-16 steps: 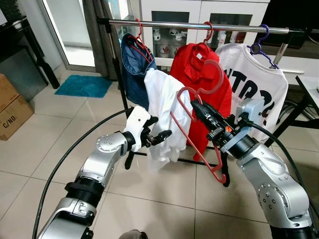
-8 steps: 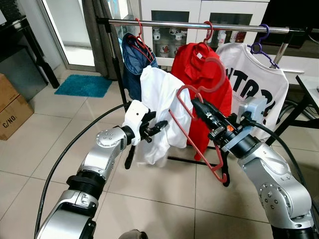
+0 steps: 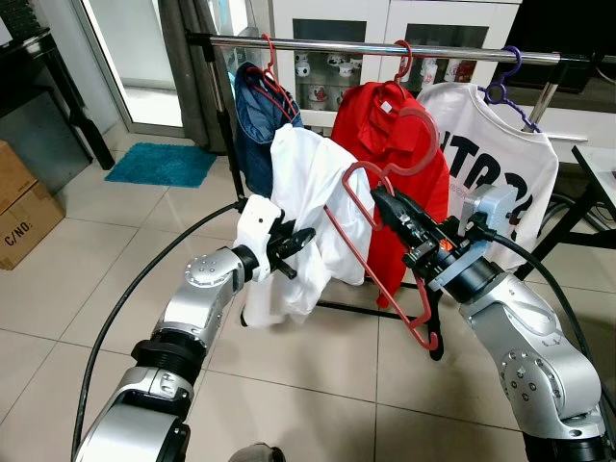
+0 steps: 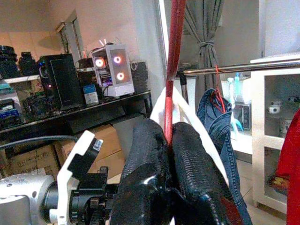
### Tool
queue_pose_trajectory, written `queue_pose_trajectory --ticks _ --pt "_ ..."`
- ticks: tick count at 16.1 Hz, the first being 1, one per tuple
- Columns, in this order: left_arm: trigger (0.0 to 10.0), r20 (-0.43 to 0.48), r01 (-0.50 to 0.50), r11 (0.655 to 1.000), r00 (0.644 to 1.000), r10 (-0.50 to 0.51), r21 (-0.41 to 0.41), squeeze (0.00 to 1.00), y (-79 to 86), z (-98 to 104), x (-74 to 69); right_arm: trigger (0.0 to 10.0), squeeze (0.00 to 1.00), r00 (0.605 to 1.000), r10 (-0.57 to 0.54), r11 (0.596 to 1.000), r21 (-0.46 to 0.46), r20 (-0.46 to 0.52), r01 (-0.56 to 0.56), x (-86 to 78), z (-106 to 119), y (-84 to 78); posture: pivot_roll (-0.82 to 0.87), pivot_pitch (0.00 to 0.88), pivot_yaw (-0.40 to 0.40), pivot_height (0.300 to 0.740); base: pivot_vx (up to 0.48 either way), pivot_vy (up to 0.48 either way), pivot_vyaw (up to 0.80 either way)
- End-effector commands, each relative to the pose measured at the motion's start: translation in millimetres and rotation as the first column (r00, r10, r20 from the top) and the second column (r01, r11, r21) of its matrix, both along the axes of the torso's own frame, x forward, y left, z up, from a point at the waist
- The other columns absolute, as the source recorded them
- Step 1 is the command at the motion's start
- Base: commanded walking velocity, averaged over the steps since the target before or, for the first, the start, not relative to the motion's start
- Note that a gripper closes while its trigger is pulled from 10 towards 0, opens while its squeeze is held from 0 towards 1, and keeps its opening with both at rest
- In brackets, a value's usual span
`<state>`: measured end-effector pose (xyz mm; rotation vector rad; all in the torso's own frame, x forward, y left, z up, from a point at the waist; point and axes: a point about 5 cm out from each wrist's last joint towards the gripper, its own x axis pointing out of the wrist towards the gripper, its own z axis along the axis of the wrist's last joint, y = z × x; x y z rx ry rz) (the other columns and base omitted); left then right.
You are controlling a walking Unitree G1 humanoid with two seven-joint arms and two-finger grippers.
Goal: Hang hanger
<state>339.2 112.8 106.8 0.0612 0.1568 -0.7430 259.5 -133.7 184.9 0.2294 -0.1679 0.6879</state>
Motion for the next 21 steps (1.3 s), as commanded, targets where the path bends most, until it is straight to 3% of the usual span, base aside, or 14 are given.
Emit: queue_pose_trajectory --ticks 1,8,10,12,14,16,18,21 --pt "0.0 0.003 -0.023 1.000 1.000 0.023 -0.020 0.00 4.5 3 3.1 10.0 0.00 0.999 -0.009 1.000 0.017 0.048 0.008 3.3 10 -2.0 -0.12 0.000 0.049 0.740 0.000 0.000 0.00" --pt "0.0 0.040 -0.071 0.995 0.996 0.074 -0.076 0.00 21.4 16 1.8 10.0 0.00 0.995 -0.096 0.995 -0.017 0.013 0.096 9.3 5 -9.2 -0.13 0.000 0.056 0.740 0.000 0.000 0.00" --pt "0.0 0.094 -0.069 0.996 0.993 0.074 -0.058 0.00 30.7 31 -0.9 10.0 0.00 0.972 -0.219 0.967 -0.152 -0.090 0.204 17.0 -13 -21.8 -0.13 0.000 0.055 0.740 0.000 0.000 0.00" --pt "0.0 0.176 -0.122 0.992 0.976 0.125 -0.027 0.00 50.3 55 0.9 10.0 0.00 0.916 -0.345 0.910 -0.311 -0.202 0.274 20.8 -35 -37.6 -0.12 0.000 0.055 0.740 0.000 0.000 0.00" --pt "0.0 0.193 -0.125 0.992 0.974 0.122 0.002 0.00 54.8 59 1.8 10.0 0.00 0.905 -0.360 0.901 -0.336 -0.225 0.275 19.9 -38 -38.6 -0.12 0.000 0.056 0.740 0.000 0.000 0.00" --pt "0.0 0.203 -0.102 0.994 0.975 0.090 0.047 0.00 55.7 61 2.8 10.0 0.00 0.896 -0.363 0.914 -0.286 -0.257 0.288 20.5 -33 -35.2 -0.13 0.000 0.063 0.740 0.000 0.000 0.00" --pt "0.0 0.195 -0.085 0.994 0.978 0.070 0.069 0.00 50.7 59 2.0 10.0 0.00 0.868 -0.382 0.924 -0.167 -0.318 0.345 22.5 -28 -31.7 -0.13 0.000 0.066 0.740 0.000 0.000 0.00" --pt "0.0 0.187 -0.097 0.993 0.979 0.082 0.071 0.00 49.3 58 1.0 10.0 0.00 0.847 -0.406 0.904 -0.017 -0.344 0.427 24.8 -19 -34.6 -0.13 0.000 0.065 0.740 0.000 0.000 0.00"
